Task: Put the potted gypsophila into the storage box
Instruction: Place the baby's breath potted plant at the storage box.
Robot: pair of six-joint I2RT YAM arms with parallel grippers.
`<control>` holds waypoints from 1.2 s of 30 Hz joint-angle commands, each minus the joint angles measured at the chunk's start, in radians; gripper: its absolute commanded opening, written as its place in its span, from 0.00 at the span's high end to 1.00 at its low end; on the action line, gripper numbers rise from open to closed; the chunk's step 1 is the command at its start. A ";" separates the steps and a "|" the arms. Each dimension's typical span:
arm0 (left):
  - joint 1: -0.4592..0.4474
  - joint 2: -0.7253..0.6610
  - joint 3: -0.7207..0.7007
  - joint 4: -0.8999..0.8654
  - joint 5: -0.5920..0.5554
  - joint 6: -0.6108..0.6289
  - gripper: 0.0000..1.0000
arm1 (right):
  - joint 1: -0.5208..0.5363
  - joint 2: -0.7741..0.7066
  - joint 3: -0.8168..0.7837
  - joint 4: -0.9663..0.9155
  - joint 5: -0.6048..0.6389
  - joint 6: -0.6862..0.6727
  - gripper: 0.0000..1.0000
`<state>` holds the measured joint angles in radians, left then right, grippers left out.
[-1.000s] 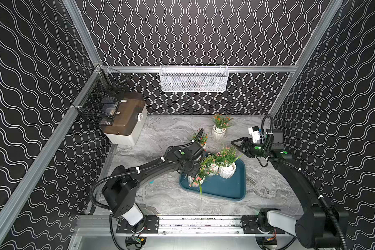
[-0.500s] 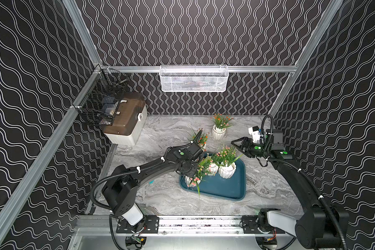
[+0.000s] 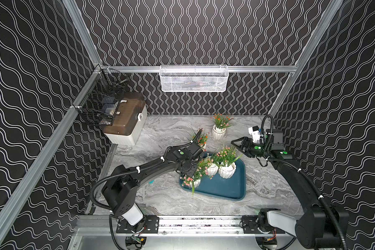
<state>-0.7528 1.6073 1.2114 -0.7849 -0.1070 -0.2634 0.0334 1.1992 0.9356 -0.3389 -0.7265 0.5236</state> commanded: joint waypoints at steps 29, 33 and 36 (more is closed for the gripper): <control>0.167 -0.215 0.248 -0.031 0.064 0.054 0.62 | -0.001 -0.013 -0.004 0.023 -0.009 -0.008 0.29; 0.267 -0.163 0.291 0.029 0.175 0.044 0.58 | -0.001 -0.031 -0.006 0.020 -0.001 -0.010 0.29; 0.316 -0.115 0.327 0.066 0.260 0.058 0.56 | -0.001 -0.056 -0.008 0.017 0.014 -0.014 0.29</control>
<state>-0.4667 1.4670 1.5124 -0.7895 0.0353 -0.2295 0.0319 1.1610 0.9314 -0.3393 -0.7223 0.5201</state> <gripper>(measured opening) 0.435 0.707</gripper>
